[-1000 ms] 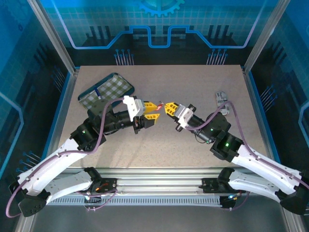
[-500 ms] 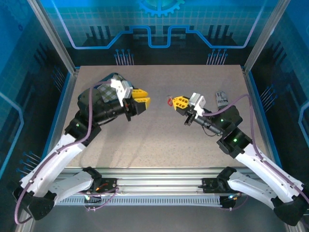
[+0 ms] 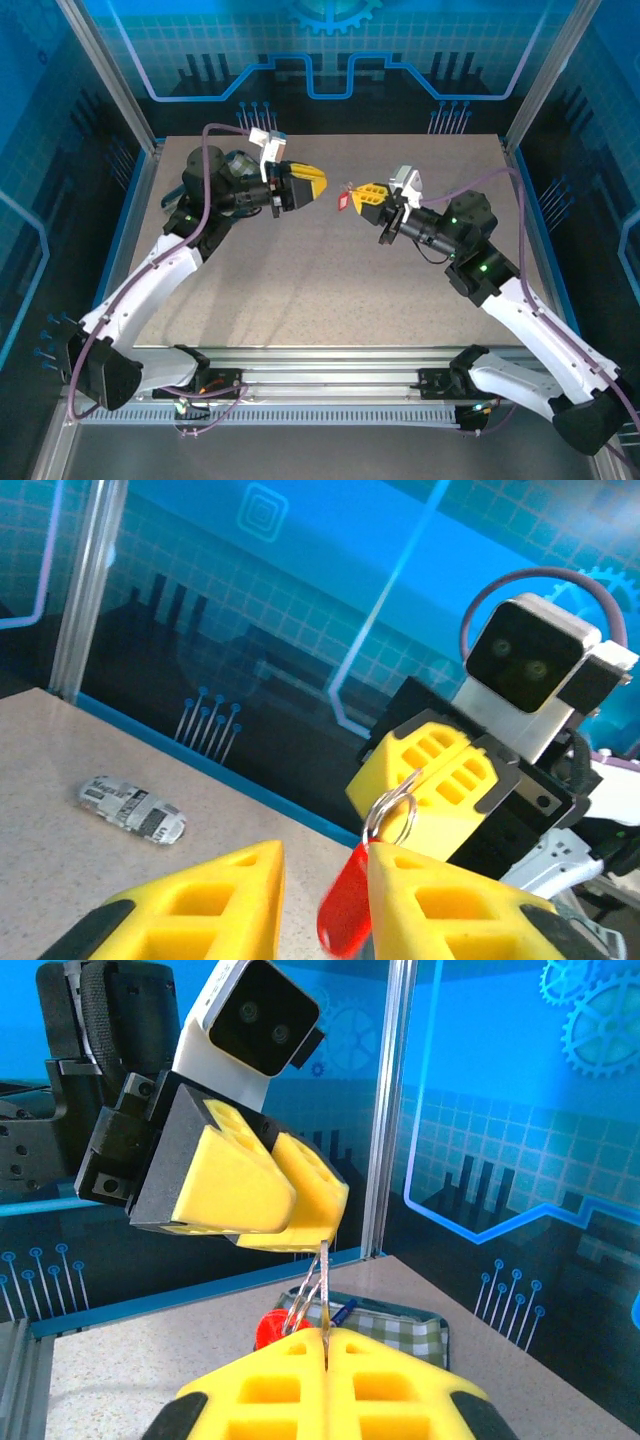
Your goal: Remove the keys from the keyring
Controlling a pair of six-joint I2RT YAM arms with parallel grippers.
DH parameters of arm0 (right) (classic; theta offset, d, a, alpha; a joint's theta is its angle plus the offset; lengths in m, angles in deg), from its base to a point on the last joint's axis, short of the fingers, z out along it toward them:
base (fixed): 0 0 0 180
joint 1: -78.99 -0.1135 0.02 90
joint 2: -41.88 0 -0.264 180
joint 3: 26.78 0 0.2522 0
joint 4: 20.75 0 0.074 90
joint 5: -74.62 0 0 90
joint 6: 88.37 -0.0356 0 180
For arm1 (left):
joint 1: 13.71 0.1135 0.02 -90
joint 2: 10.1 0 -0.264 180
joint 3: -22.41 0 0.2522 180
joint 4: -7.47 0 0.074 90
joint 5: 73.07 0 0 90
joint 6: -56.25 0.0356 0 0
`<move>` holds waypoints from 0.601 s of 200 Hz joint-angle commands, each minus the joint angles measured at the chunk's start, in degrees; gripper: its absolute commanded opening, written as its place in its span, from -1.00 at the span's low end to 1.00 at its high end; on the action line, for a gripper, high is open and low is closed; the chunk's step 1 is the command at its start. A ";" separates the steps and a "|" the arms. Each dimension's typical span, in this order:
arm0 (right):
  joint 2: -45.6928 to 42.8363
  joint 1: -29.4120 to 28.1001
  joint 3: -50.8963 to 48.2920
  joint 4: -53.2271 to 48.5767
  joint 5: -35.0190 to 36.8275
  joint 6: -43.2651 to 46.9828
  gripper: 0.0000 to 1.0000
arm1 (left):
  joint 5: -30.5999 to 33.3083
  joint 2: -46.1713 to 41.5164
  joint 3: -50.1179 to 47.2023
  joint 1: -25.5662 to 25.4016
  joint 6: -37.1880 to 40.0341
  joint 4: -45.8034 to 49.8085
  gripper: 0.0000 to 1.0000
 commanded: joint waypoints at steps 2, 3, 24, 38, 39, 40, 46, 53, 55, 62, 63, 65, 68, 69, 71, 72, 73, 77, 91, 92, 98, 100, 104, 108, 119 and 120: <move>0.82 0.74 2.73 -1.45 -0.69 -1.39 -1.00 | -3.80 0.35 2.05 -0.09 -3.17 -4.50 -0.38; 0.88 0.74 2.79 -1.45 -0.75 -1.41 -1.00 | -3.76 0.34 1.96 -0.10 -3.20 -4.54 -0.38; 1.63 0.75 2.88 -0.56 -0.96 -1.92 -1.00 | -3.98 0.67 2.11 -0.82 -2.74 -4.37 -0.34; 2.12 0.76 3.11 -0.40 -0.46 -2.22 -1.00 | -4.23 0.94 2.22 -1.21 -2.19 -3.82 -0.34; 2.14 0.75 3.16 -0.40 -0.42 -2.22 -1.00 | -4.24 0.94 2.22 -1.19 -2.18 -3.80 -0.34; 2.16 0.79 3.18 -0.40 -0.36 -2.26 -1.00 | -4.24 0.94 2.22 -1.22 -2.17 -3.75 -0.34; 2.24 0.74 3.25 -0.27 -0.15 -2.35 -1.00 | -4.24 0.94 2.18 -1.33 -1.90 -3.50 -0.34; 2.35 0.74 3.41 -0.18 0.25 -2.50 -1.00 | -4.22 0.94 2.16 -1.42 -1.58 -3.03 -0.34; 2.35 0.74 3.46 -0.22 0.30 -2.53 -1.00 | -4.24 0.94 2.20 -1.43 -1.51 -2.91 -0.34; 2.50 0.75 3.61 -0.23 0.41 -2.55 -1.00 | -4.16 0.94 2.17 -1.51 -1.34 -2.71 -0.34; 2.51 0.74 3.63 -0.23 0.41 -2.60 -1.00 | -4.11 0.94 2.15 -1.51 -1.31 -2.72 -0.34; 2.52 0.78 3.69 -0.23 0.46 -2.60 -1.00 | -4.12 0.94 2.13 -1.52 -1.27 -2.70 -0.34; 2.51 0.79 3.68 -0.24 0.42 -2.52 -1.00 | -4.08 0.94 2.13 -1.56 -1.27 -2.63 -0.34; 2.52 0.76 3.75 -0.23 0.42 -2.59 -1.00 | -4.08 0.94 2.13 -1.58 -1.28 -2.63 -0.35; 2.57 0.79 3.81 -0.23 0.43 -2.55 -1.00 | -4.07 0.96 2.13 -1.58 -1.15 -2.64 -0.35; 2.59 0.76 3.77 -0.23 0.42 -2.56 -1.00 | -4.07 0.95 2.13 -1.55 -1.09 -2.59 -0.35; 2.60 0.75 3.75 -0.23 0.42 -2.57 -1.00 | -4.07 0.95 2.13 -1.58 -1.05 -2.57 -0.35; 2.61 0.74 3.83 -0.27 0.46 -2.59 -1.00 | -3.95 0.87 2.15 -1.67 -1.03 -2.49 -0.35; 2.70 0.74 4.07 -0.34 0.00 -2.65 -1.00 | -3.64 0.94 2.39 -1.91 -0.42 -1.74 -0.35; 2.70 0.74 4.03 -0.32 -0.01 -2.61 -1.00 | -3.63 0.94 2.39 -1.93 -0.37 -1.66 -0.35; 2.70 0.74 4.08 -0.30 -0.03 -2.68 -1.00 | -3.54 1.01 2.43 -2.10 0.05 -1.35 -0.35; 2.70 0.78 4.09 -0.27 -0.01 -2.73 -1.00 | -3.47 1.02 2.51 -2.19 0.17 -1.22 -0.35; 2.69 0.75 4.04 -0.23 -0.08 -2.79 -1.00 | -3.33 1.11 2.56 -2.28 0.35 -1.00 -0.34; 2.62 0.75 3.99 -0.09 -0.16 -2.86 -1.00 | -3.16 1.12 2.63 -2.39 0.61 -0.61 -0.34; 2.61 0.74 3.97 -0.04 -0.33 -2.92 -1.00 | -2.80 1.21 2.65 -2.55 1.11 -0.22 -0.31; 2.61 0.69 3.94 -0.04 -0.36 -2.97 -1.00 | -2.77 1.25 2.65 -2.56 1.10 -0.20 -0.30</move>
